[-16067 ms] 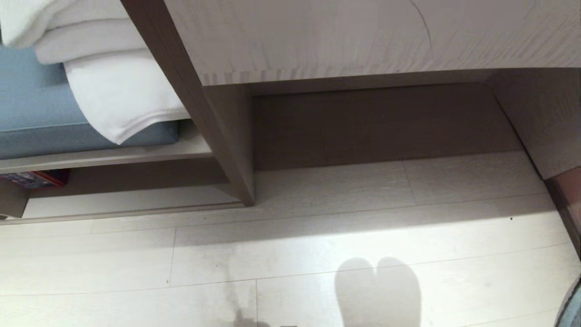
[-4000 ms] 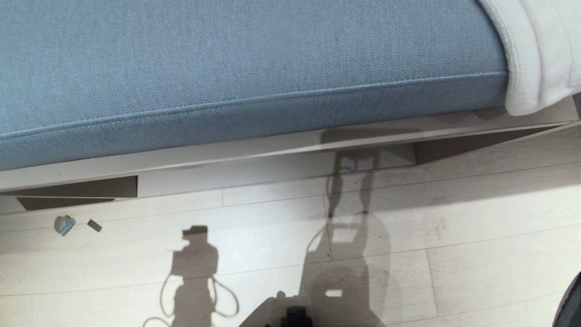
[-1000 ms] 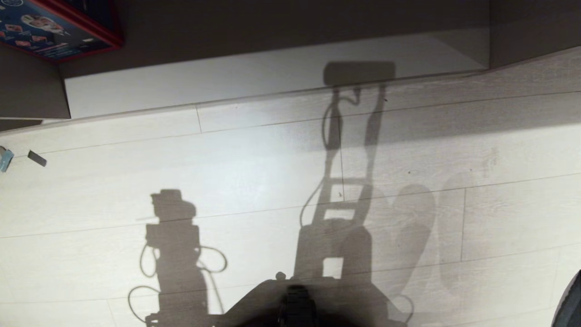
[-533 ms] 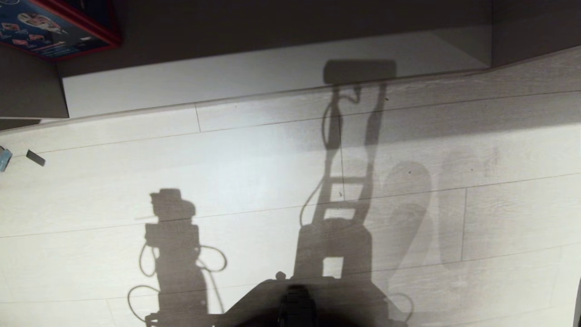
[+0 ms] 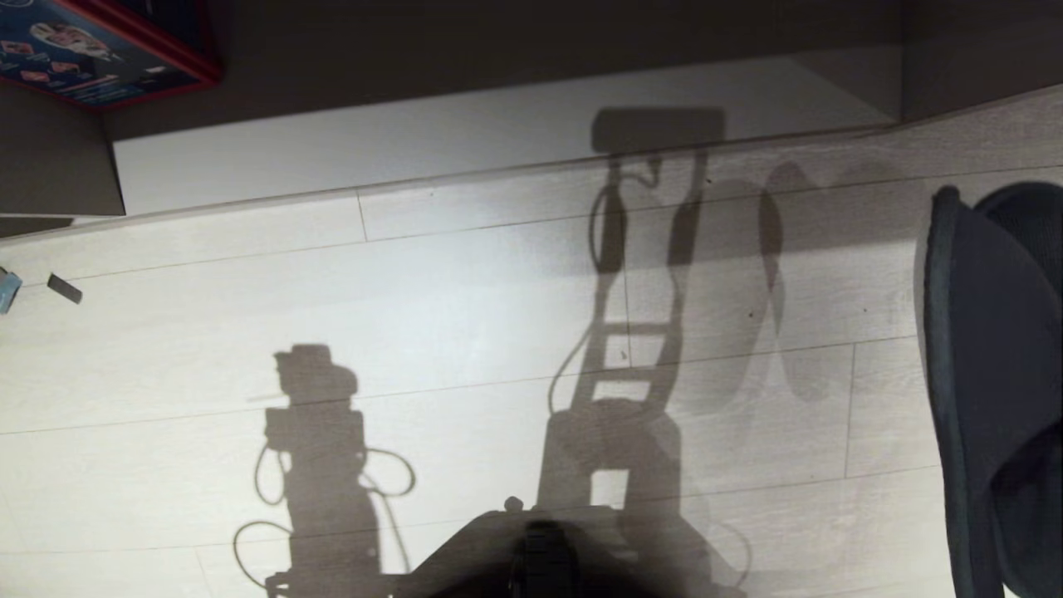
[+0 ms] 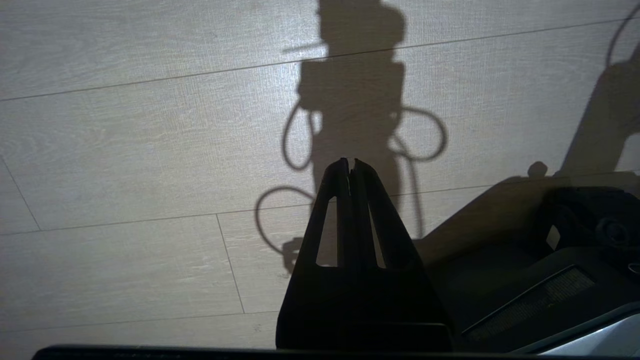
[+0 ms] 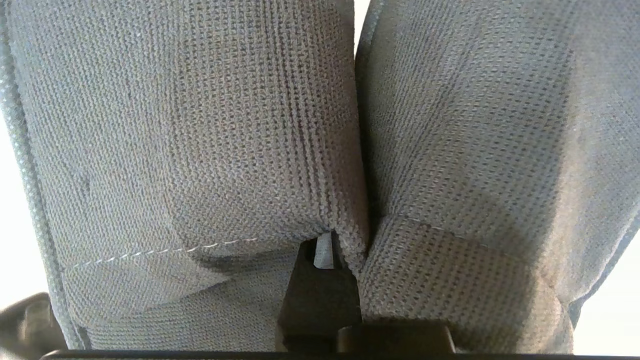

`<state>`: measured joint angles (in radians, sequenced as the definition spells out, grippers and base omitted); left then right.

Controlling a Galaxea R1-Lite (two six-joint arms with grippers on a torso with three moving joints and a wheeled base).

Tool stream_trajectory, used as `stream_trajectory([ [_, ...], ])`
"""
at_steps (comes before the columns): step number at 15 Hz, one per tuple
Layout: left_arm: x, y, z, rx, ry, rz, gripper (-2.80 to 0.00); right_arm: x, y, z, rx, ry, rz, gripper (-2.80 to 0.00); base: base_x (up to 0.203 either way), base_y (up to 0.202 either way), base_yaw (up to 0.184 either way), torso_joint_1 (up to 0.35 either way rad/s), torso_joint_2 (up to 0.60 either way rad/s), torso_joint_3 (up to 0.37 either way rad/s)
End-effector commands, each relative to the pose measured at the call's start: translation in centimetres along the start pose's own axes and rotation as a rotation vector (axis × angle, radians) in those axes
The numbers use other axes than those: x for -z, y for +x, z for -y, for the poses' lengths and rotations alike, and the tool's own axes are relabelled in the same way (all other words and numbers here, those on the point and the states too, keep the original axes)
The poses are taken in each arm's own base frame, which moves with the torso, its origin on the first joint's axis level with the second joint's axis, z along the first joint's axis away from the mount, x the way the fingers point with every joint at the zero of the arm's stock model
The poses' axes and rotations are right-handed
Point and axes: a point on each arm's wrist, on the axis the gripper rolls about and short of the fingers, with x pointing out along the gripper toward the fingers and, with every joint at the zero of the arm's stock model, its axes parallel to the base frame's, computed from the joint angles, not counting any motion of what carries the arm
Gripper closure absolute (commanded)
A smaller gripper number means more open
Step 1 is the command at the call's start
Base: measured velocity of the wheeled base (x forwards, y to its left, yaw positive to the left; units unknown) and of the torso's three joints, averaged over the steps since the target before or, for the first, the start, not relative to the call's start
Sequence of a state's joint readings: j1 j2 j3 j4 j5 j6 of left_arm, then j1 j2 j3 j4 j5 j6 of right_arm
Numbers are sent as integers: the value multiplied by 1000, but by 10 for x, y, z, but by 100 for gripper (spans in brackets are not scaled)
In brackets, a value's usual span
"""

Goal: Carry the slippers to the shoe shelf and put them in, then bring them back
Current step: Place the slippers into the shoe cabinet

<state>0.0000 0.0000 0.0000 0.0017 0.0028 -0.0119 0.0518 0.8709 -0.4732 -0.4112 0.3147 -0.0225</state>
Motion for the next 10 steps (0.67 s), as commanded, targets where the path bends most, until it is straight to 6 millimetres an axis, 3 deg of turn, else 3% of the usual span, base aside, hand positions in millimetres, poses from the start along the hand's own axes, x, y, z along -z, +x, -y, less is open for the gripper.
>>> stream_trajectory([
  [1, 0, 0, 0, 0, 0, 0, 0, -5, 34, 3, -69, 6, -32, 0, 0, 0, 0, 0, 0, 0],
  [4, 0, 0, 0, 0, 0, 0, 0, -20, 39, -6, -140, -11, 19, 0, 0, 0, 0, 0, 0, 0],
  [10, 0, 0, 0, 0, 0, 0, 0, -34, 63, -2, -41, -83, 25, 0, 0, 0, 0, 0, 0, 0],
])
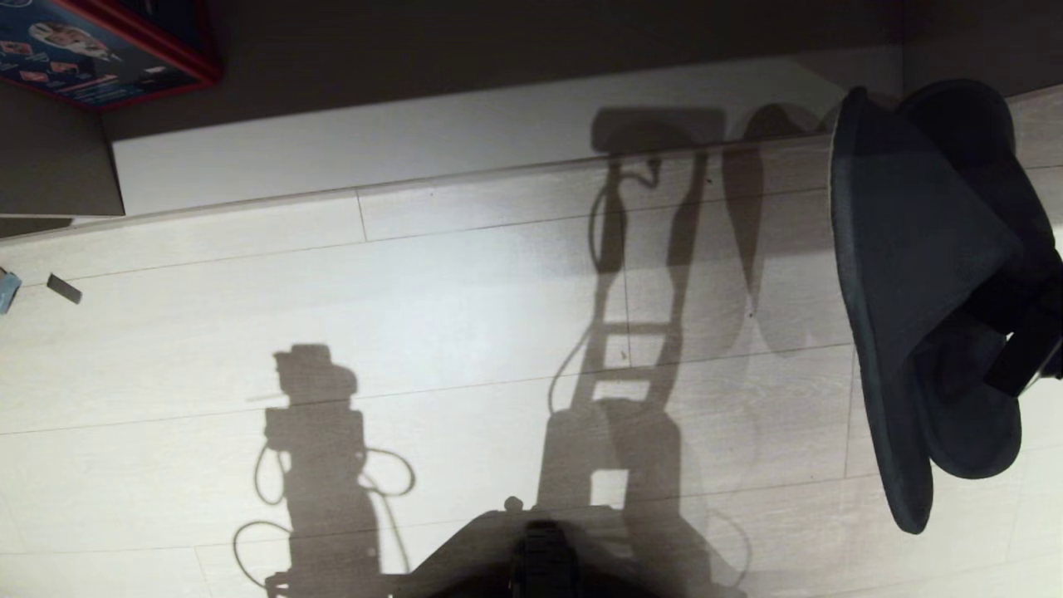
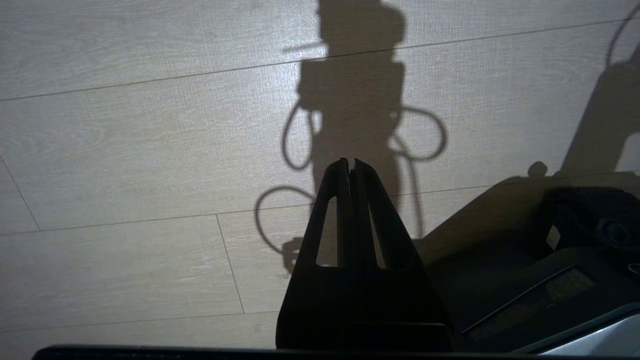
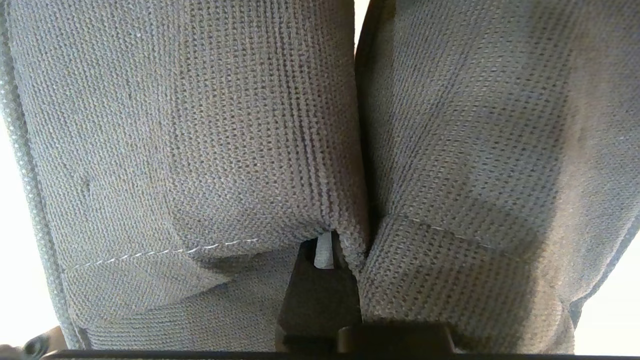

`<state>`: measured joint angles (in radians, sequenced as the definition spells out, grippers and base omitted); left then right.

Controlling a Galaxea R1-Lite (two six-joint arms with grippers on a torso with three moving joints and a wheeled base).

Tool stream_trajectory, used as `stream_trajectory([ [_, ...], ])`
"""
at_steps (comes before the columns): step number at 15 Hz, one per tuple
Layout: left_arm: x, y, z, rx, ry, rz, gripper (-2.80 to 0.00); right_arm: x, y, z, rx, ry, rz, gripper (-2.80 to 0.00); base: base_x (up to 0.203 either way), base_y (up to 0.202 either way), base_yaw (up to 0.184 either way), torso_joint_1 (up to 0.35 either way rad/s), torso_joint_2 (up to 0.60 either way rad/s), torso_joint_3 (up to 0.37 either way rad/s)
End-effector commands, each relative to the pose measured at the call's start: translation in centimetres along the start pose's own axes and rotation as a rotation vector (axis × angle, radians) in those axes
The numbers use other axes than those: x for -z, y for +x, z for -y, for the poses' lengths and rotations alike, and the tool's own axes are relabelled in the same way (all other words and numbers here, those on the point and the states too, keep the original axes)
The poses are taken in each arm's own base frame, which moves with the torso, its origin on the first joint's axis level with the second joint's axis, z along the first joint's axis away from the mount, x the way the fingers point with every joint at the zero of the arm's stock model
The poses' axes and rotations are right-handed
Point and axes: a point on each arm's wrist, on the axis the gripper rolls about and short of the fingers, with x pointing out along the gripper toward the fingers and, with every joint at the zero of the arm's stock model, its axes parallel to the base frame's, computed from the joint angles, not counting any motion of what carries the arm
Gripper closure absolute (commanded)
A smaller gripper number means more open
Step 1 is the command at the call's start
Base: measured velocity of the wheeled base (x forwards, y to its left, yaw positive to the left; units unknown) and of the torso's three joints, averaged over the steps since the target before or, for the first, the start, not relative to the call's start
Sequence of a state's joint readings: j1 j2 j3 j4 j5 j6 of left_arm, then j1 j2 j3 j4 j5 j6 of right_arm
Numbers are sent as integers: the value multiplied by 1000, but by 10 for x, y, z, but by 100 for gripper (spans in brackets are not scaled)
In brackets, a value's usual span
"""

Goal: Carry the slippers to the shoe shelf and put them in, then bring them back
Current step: Place the slippers into the shoe cabinet

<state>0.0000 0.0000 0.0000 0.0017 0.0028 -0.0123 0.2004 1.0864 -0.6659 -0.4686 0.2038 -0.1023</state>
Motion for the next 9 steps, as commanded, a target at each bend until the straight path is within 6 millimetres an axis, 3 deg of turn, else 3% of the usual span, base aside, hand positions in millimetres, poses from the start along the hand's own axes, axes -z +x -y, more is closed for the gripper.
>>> stream_trajectory([
  [1, 0, 0, 0, 0, 0, 0, 0, -1, 13, 2, -4, 3, -13, 0, 0, 0, 0, 0, 0, 0],
  [3, 0, 0, 0, 0, 0, 0, 0, -8, 22, 2, -15, 2, 4, 0, 0, 0, 0, 0, 0, 0],
  [9, 0, 0, 0, 0, 0, 0, 0, -32, 73, 12, 6, -18, 101, 0, 0, 0, 0, 0, 0, 0],
])
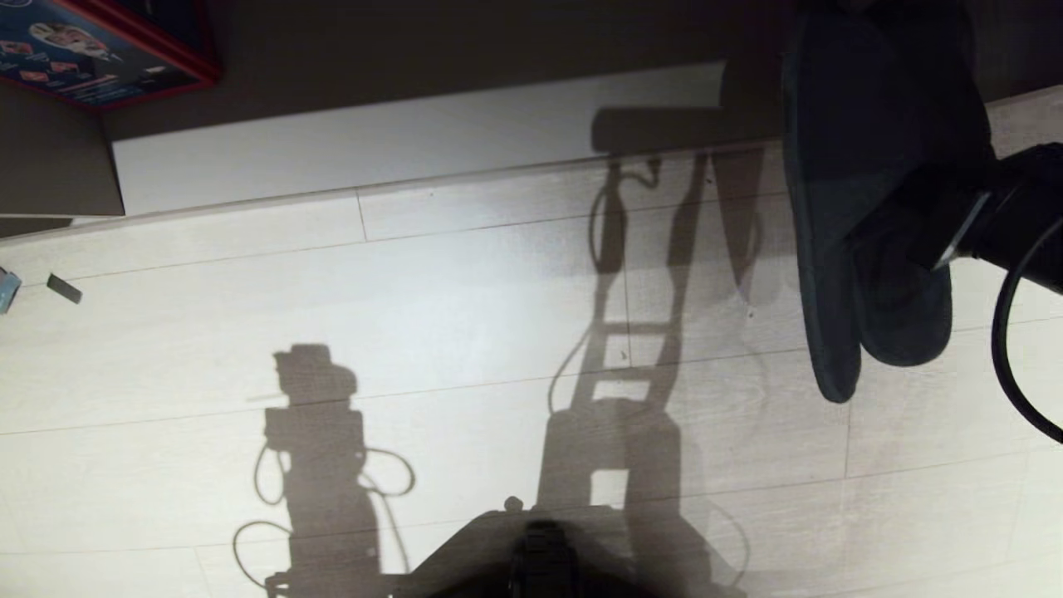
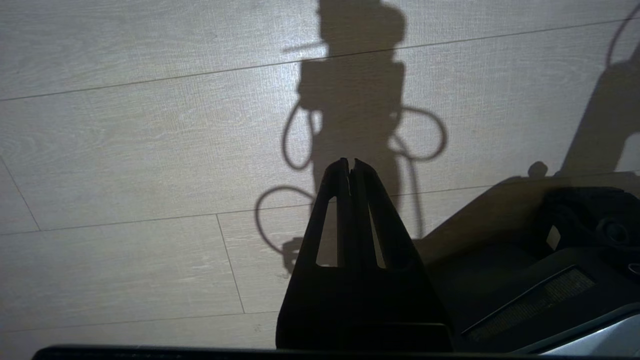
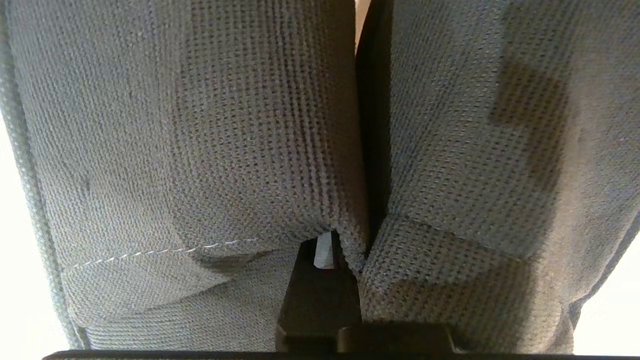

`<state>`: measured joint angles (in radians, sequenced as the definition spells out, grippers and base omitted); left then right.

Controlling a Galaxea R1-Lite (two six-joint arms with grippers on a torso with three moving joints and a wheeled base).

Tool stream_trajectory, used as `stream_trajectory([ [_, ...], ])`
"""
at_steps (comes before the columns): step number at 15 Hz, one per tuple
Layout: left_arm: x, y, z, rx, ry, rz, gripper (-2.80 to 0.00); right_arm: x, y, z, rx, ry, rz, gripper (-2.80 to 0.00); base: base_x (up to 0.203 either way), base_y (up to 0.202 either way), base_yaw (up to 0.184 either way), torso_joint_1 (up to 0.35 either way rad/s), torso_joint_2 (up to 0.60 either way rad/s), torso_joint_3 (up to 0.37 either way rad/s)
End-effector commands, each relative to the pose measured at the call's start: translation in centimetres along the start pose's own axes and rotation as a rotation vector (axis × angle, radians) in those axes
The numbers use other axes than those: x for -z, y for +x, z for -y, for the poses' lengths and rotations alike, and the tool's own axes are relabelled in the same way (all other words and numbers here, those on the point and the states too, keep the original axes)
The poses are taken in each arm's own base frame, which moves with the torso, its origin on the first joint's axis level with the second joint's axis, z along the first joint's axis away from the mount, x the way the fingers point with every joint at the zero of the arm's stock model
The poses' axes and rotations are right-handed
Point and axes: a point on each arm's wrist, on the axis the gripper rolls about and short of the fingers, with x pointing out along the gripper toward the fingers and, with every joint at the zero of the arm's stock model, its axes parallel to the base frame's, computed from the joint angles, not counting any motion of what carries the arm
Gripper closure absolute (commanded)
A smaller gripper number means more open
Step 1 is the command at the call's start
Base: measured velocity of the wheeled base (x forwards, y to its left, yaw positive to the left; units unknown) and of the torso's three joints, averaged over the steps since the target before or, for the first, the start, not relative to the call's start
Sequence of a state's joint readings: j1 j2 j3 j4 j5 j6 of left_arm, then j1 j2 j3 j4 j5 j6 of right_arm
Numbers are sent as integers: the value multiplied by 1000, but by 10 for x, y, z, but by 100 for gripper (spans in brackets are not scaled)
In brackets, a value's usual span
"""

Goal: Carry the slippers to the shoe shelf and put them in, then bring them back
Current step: Place the slippers into the shoe cabinet

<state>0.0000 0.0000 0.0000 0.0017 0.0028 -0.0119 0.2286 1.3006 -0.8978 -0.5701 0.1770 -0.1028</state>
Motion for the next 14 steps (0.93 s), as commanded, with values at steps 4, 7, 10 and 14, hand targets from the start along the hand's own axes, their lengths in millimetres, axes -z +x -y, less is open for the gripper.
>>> stream_trajectory([
  [4, 0, 0, 0, 0, 0, 0, 0, -5, 39, 2, -7, -1, 30, 0, 0, 0, 0, 0, 0, 0],
  [7, 0, 0, 0, 0, 0, 0, 0, -16, 55, 6, 12, -13, 90, 0, 0, 0, 0, 0, 0, 0],
  [10, 0, 0, 0, 0, 0, 0, 0, -33, 71, 11, 28, -24, 134, 0, 0, 0, 0, 0, 0, 0],
  [14, 0, 0, 0, 0, 0, 0, 0, -55, 101, 18, 38, -45, 183, 0, 0, 0, 0, 0, 0, 0],
])
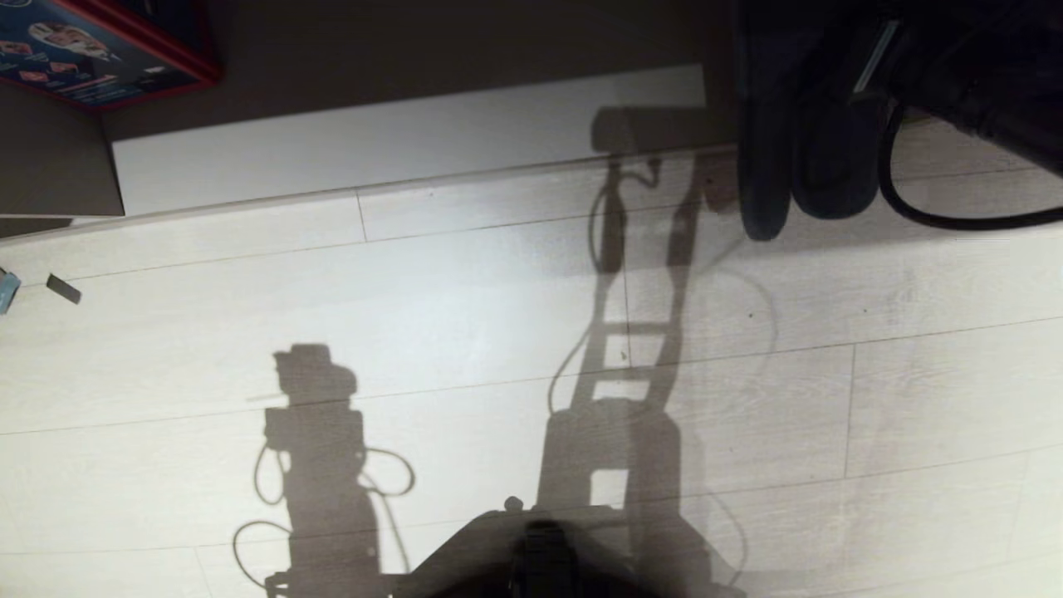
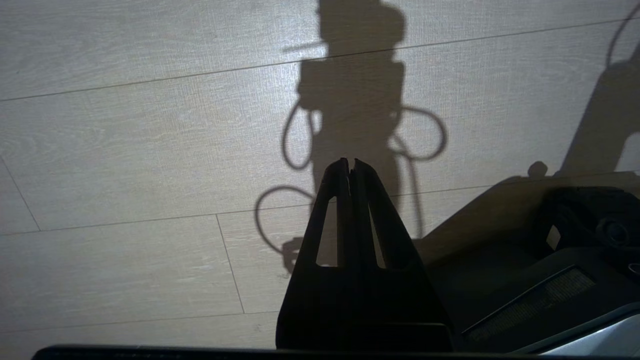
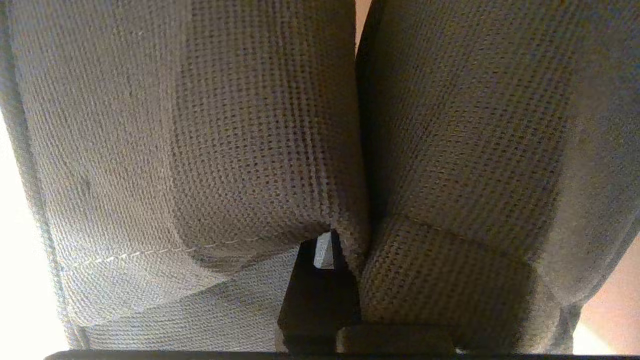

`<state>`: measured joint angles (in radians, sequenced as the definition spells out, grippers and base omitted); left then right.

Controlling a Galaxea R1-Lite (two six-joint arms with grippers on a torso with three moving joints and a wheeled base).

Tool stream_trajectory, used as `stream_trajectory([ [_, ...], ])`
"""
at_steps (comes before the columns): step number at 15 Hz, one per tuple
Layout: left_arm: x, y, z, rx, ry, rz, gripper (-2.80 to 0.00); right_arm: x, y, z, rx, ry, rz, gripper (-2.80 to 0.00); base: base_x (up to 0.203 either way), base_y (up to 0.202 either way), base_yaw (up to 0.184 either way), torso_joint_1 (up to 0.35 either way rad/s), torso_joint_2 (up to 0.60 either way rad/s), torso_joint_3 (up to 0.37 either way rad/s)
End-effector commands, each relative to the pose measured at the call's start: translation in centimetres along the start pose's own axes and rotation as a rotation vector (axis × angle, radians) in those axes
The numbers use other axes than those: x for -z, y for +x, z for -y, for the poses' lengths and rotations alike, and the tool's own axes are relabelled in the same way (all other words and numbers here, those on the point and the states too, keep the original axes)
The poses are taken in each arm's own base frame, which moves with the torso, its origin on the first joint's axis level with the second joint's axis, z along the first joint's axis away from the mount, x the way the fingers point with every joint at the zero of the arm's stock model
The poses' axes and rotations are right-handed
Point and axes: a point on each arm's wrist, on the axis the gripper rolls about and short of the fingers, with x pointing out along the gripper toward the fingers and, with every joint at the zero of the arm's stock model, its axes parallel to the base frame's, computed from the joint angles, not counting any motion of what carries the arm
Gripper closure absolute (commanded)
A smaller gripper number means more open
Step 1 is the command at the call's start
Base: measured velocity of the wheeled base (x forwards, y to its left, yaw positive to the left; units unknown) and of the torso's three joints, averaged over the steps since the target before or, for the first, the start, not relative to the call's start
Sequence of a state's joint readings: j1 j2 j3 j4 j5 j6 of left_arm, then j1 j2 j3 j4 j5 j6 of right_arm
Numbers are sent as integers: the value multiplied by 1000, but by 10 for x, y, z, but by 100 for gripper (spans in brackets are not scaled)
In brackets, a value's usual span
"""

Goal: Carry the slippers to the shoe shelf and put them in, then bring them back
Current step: Place the slippers into the shoe cabinet

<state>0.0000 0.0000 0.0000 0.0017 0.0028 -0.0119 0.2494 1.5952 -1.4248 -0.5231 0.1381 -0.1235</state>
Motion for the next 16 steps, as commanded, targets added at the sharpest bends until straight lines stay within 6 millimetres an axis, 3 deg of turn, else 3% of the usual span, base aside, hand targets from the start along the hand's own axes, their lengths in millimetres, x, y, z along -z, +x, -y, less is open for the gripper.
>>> stream_trajectory([
  [1, 0, 0, 0, 0, 0, 0, 0, 5, 19, 3, 2, -9, 8, 0, 0, 0, 0, 0, 0, 0],
  [7, 0, 0, 0, 0, 0, 0, 0, 2, 51, 10, 17, -72, 72, 0, 0, 0, 0, 0, 0, 0],
  [11, 0, 0, 0, 0, 0, 0, 0, 2, 58, 12, 9, -72, 36, 0, 0, 0, 0, 0, 0, 0],
  [12, 0, 0, 0, 0, 0, 0, 0, 3, 62, 13, 11, -73, 42, -280, 0, 0, 0, 0, 0, 0],
  [16, 0, 0, 0, -2, -2, 0, 0, 10, 71, 16, 32, -78, 43, -280, 0, 0, 0, 0, 0, 0],
])
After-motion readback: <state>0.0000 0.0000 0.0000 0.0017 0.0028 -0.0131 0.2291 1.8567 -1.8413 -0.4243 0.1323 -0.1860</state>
